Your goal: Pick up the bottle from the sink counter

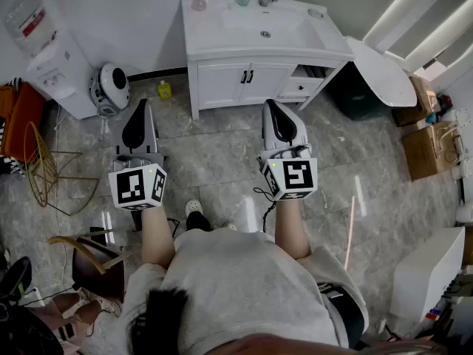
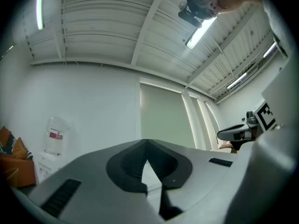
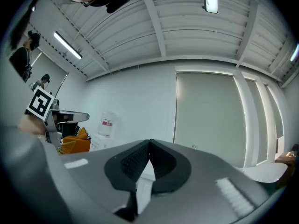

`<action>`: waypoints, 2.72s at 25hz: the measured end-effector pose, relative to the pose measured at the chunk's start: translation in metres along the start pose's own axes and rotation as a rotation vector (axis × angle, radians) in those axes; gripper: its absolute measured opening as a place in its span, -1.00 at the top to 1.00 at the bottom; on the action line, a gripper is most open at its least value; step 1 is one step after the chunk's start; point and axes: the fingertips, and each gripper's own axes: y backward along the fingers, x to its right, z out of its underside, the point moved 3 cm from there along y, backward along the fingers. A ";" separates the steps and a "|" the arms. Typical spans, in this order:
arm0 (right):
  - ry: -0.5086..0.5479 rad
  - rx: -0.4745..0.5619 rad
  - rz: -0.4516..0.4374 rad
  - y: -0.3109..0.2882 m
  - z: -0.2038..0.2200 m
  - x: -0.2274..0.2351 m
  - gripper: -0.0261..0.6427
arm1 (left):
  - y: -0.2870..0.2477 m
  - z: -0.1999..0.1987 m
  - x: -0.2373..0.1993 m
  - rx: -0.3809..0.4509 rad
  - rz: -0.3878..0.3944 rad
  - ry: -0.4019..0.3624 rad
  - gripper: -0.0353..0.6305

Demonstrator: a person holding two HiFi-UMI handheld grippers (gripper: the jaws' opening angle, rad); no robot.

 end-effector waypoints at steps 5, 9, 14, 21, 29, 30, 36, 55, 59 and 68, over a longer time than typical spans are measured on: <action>0.002 0.002 0.002 0.003 -0.004 0.001 0.89 | 0.002 -0.007 0.001 0.010 -0.006 -0.002 0.88; 0.003 0.003 0.004 -0.003 -0.006 0.000 0.89 | -0.003 -0.008 -0.003 0.010 -0.005 -0.001 0.88; 0.007 0.000 0.011 -0.013 -0.004 -0.003 0.89 | -0.011 -0.004 -0.011 0.011 0.001 0.002 0.88; 0.000 0.010 0.043 -0.044 0.001 -0.008 0.89 | -0.037 0.004 -0.037 0.022 0.017 0.009 0.88; -0.020 0.033 0.064 -0.093 0.001 -0.020 0.89 | -0.079 0.010 -0.080 0.048 0.049 0.032 0.88; -0.018 0.034 0.071 -0.099 0.001 -0.021 0.89 | -0.085 0.011 -0.085 0.049 0.054 0.032 0.87; -0.024 0.047 0.108 -0.131 0.002 -0.032 0.89 | -0.109 0.015 -0.115 0.053 0.081 0.028 0.88; -0.045 0.046 0.067 -0.237 0.037 0.008 0.89 | -0.206 0.056 -0.141 0.046 0.052 0.048 0.88; -0.046 0.061 0.041 -0.272 0.039 0.041 0.89 | -0.248 0.058 -0.133 0.055 0.035 0.037 0.88; -0.048 0.078 -0.014 -0.342 0.049 0.116 0.89 | -0.341 0.061 -0.106 0.099 0.014 0.023 0.88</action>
